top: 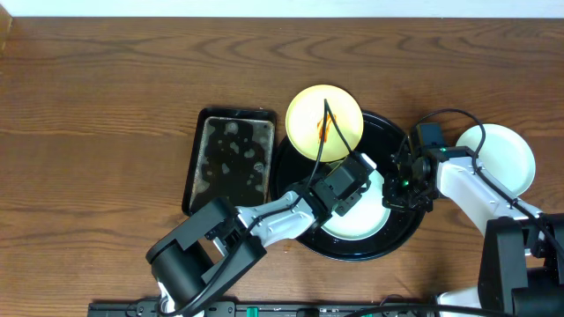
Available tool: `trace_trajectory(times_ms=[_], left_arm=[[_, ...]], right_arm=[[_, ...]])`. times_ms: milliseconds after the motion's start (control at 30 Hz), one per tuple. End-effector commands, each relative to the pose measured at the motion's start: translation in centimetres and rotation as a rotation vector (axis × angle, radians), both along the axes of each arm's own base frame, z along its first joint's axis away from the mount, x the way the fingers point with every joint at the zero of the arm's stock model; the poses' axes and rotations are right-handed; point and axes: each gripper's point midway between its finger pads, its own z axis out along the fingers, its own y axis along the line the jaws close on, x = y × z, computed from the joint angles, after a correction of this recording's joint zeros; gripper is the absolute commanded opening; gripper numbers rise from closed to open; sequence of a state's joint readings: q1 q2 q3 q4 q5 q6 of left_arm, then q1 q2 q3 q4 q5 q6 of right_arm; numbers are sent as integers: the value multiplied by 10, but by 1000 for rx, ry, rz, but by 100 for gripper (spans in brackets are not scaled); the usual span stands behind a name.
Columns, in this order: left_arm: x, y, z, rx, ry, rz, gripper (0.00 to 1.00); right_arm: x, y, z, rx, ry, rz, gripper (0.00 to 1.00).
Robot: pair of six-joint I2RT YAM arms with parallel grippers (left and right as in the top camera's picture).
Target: Clean dirty plates on tray and stack at the side
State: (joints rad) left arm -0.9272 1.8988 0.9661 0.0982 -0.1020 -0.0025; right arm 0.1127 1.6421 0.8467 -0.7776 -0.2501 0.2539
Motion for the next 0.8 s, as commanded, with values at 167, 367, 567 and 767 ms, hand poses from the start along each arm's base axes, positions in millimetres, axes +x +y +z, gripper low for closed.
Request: trace_trajectory(times_ms=[167,367,567,767], left_arm=[[-18,49,-28,157,110,128,8],[-25,53,-30,39,229,384,7],[-52,17,-29,-125,426,359,7],[-70,-1,-27,-90,377,197,7]], right_arm=[[-3,-1,0,-14,2,-5,1],[-4,-1,0,-14,7,-5,1],[-4,-1,0,-14,8,-5,1],[-3,-1,0,-14,5,-5,1]])
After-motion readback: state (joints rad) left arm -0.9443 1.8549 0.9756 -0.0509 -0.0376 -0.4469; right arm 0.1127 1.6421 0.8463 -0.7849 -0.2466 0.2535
